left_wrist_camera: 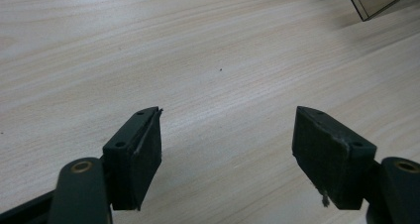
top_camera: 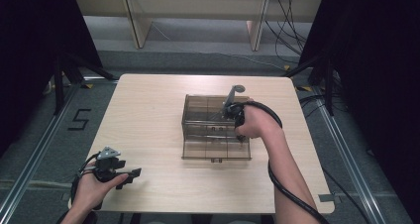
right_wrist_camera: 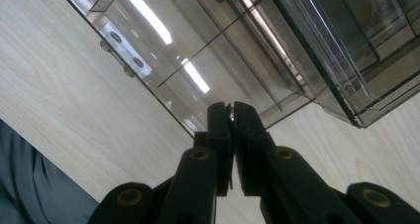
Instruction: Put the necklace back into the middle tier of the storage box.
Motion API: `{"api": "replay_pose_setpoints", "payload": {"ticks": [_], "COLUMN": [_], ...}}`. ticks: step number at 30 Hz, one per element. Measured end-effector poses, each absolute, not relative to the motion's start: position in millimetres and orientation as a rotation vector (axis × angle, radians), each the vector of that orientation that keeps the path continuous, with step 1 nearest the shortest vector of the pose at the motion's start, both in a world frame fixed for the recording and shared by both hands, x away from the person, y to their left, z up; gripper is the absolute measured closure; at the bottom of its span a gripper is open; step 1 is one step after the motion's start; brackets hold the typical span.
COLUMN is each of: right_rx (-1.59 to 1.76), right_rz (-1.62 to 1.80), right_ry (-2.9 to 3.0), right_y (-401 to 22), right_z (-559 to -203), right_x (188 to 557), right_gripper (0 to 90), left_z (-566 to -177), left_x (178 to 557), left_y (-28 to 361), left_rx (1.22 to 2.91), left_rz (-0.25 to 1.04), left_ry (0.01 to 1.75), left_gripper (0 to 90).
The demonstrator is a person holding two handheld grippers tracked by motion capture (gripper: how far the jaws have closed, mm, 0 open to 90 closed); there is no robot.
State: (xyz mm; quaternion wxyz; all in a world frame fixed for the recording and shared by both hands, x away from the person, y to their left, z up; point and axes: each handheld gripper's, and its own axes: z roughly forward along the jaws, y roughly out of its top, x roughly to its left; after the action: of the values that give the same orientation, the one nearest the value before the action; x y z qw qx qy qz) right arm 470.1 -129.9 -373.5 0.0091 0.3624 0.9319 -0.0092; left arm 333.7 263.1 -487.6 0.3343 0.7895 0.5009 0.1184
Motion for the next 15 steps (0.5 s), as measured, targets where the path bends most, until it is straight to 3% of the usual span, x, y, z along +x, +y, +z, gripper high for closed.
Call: {"api": "replay_pose_setpoints", "payload": {"ticks": [15], "right_rx": [1.11], "right_rz": [-0.011], "right_ry": [2.914], "right_y": [-128.5], "right_z": [-381.8], "right_x": [472.5], "right_gripper": [86.7], "left_z": [-488.0], "left_x": [333.7], "left_y": [262.8], "left_rx": [2.065], "left_rz": [0.304], "left_ry": [1.307], "left_gripper": [27.1]}}
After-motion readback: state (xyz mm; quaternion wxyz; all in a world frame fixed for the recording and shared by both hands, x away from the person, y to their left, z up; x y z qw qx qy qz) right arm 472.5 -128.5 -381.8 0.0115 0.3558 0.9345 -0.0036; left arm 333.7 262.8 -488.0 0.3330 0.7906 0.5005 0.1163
